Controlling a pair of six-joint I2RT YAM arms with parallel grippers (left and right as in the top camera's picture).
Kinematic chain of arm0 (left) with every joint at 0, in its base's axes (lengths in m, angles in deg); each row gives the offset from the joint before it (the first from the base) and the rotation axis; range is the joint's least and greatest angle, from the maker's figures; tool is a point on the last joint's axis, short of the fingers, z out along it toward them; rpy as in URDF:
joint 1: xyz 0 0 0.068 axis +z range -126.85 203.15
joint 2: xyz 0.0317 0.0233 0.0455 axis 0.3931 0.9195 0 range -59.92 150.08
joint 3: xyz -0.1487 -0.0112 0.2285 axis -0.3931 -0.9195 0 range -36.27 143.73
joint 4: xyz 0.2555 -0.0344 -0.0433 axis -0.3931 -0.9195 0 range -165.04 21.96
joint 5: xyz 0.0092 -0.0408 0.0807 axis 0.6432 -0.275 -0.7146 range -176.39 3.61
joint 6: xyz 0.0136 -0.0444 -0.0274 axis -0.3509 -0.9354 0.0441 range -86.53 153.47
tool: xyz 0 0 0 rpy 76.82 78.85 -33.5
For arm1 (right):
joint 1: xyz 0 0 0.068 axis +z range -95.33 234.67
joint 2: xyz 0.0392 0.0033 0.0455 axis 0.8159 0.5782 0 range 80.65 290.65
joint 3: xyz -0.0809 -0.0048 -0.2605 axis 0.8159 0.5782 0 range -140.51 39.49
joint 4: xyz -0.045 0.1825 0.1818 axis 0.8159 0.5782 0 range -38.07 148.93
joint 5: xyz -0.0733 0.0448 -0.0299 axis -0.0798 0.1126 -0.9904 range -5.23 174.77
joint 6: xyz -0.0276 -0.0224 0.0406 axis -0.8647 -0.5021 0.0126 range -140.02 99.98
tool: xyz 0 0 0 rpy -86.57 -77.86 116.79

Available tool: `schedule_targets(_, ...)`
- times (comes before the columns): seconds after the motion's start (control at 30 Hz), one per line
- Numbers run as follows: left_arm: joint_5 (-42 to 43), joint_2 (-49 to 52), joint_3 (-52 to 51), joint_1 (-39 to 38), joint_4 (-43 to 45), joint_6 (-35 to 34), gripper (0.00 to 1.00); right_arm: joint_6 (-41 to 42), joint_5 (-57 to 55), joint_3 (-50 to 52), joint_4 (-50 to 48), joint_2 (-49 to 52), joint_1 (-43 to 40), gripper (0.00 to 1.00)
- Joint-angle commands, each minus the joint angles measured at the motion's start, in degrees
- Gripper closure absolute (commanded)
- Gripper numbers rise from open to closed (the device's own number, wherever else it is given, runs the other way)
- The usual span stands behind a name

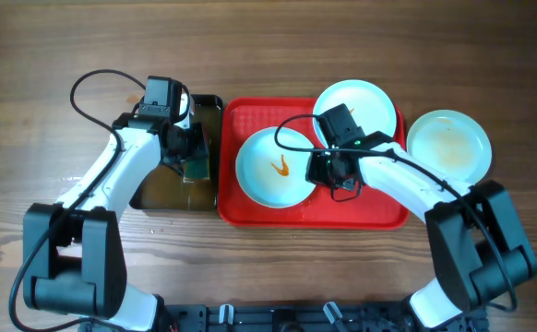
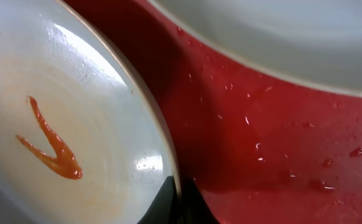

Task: Clean dirty plates on tray and stack at the side
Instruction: 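Grasp the sponge in the black tray with the left gripper and lift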

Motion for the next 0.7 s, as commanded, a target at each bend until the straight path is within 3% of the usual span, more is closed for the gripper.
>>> schedule_targets(0.0, -2.1, -0.8, -1.4, 0.3, 0.0, 0.1, 0.56, -2.1, -2.5, 0.5, 0.5, -0.4, 0.2, 0.96)
schedule_targets(0.1, -5.3, -0.7, -3.0, 0.3, 1.0, 0.1, 0.55, -3.1, -2.5, 0.5, 0.2, -0.4, 0.2, 0.96)
schedule_targets(0.3, -5.2, -0.7, -5.6, 0.1, 5.6, 0.1, 0.53, -3.1, -2.4, 0.5, 0.2, -0.4, 0.2, 0.95)
schedule_targets(0.67, -3.4, -0.7, -5.6, 0.0, 5.9, 1.0, 0.49, -3.1, -2.5, 0.5, 0.1, -0.4, 0.2, 0.95)
